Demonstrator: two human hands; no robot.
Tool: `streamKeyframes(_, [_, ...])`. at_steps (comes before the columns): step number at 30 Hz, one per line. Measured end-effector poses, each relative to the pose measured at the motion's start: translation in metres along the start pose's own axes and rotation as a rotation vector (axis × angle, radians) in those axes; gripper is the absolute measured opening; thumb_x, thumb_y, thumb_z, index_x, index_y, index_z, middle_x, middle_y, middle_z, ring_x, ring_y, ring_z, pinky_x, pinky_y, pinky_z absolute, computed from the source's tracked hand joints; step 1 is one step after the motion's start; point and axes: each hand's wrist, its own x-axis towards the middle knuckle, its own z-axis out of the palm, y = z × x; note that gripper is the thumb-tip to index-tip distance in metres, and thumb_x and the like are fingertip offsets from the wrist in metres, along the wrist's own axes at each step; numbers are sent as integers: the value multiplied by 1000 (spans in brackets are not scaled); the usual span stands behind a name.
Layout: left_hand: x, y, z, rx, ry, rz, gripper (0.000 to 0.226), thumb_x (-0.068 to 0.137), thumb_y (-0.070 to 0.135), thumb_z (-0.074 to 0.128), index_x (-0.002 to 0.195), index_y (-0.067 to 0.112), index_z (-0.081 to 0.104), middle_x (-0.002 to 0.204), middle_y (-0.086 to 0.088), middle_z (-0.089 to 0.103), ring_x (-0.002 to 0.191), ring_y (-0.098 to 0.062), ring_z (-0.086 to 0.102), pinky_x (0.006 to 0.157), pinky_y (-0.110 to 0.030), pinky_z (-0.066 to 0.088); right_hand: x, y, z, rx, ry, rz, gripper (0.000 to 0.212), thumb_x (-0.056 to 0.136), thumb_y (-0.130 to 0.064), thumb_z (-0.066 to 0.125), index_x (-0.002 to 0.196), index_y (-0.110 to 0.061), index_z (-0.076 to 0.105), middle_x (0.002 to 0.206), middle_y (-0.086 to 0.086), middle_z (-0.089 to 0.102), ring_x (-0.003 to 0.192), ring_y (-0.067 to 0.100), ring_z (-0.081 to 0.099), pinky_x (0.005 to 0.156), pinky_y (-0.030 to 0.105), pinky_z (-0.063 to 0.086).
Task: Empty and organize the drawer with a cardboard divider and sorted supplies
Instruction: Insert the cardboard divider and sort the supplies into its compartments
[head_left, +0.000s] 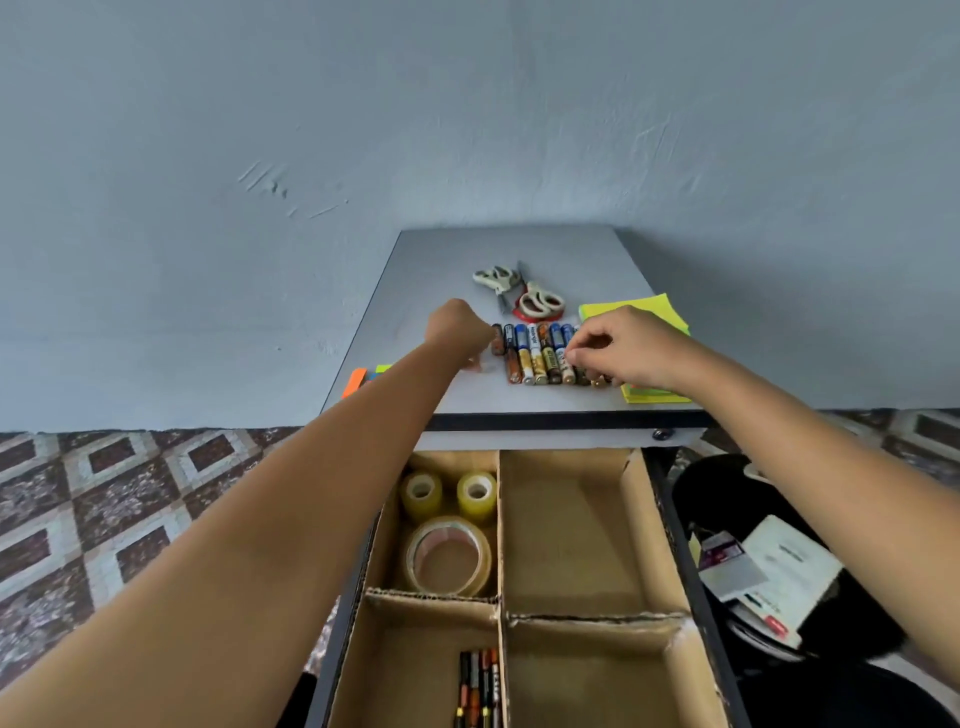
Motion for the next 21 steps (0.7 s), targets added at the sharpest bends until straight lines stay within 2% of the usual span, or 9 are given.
streamKeyframes(2, [13, 0, 1, 8, -5, -30, 21, 87, 5, 57, 68, 2, 49, 75, -18, 65, 78, -33, 69, 80, -41, 58, 6, -1, -1, 2, -5, 22, 10, 90, -21, 59, 82, -20, 65, 67, -4, 62, 64, 16, 57, 60, 25, 47])
streamKeyframes(5, [24, 5, 2, 4, -56, -90, 28, 84, 3, 62, 64, 5, 44, 44, -7, 54, 51, -23, 56, 81, -36, 57, 17, -5, -4, -4, -8, 51, 15, 90, -20, 57, 79, -18, 66, 70, 1, 65, 63, 20, 60, 57, 24, 45])
streamKeyframes(7, [26, 10, -1, -29, -118, -127, 27, 84, 0, 63, 67, 5, 43, 52, -10, 53, 45, -19, 47, 75, -35, 55, 29, -9, -5, 12, -2, 70, 18, 90, -20, 57, 76, -16, 68, 74, 7, 68, 68, 28, 65, 59, 26, 49])
streamKeyframes(10, [27, 15, -7, -33, -203, -159, 22, 85, -1, 61, 72, 4, 44, 74, -15, 53, 50, -18, 42, 59, -28, 47, 51, -17, -4, 16, -12, 102, 18, 88, -17, 57, 82, -8, 71, 70, 7, 66, 62, 24, 61, 55, 24, 47])
streamKeyframes(13, [25, 19, -9, 19, -286, -144, 22, 89, 0, 56, 70, 5, 45, 68, -11, 51, 53, -16, 43, 59, -25, 45, 74, -26, 2, -13, -52, 129, 15, 87, -15, 57, 74, -8, 63, 63, 6, 62, 54, 18, 57, 54, 23, 47])
streamKeyframes(15, [26, 19, -8, 49, -304, -128, 19, 89, 0, 57, 72, 3, 47, 67, -10, 53, 55, -16, 50, 56, -25, 48, 88, -30, 9, -25, -79, 157, 5, 85, -12, 58, 85, -7, 58, 61, 9, 61, 49, 19, 53, 51, 23, 46])
streamKeyframes(16, [26, 18, -9, 64, -299, -118, 18, 88, 0, 58, 73, 2, 47, 67, -11, 55, 55, -17, 53, 53, -25, 50, 94, -32, 12, -34, -89, 172, 6, 84, -10, 58, 88, -7, 55, 59, 9, 59, 46, 19, 51, 47, 22, 43])
streamKeyframes(18, [26, 16, -11, 76, -294, -119, 19, 88, 0, 57, 71, 2, 47, 67, -12, 56, 54, -18, 54, 46, -24, 51, 102, -34, 17, -70, -120, 212, 7, 84, -9, 58, 81, -5, 53, 57, 9, 55, 41, 18, 47, 43, 20, 38])
streamKeyframes(21, [30, 12, -21, 33, -242, -117, 20, 87, 3, 58, 70, 3, 47, 66, -12, 54, 52, -19, 53, 52, -27, 50, 112, -38, 22, -133, -163, 255, 19, 85, -8, 60, 67, -5, 53, 56, 8, 52, 43, 18, 46, 44, 22, 38])
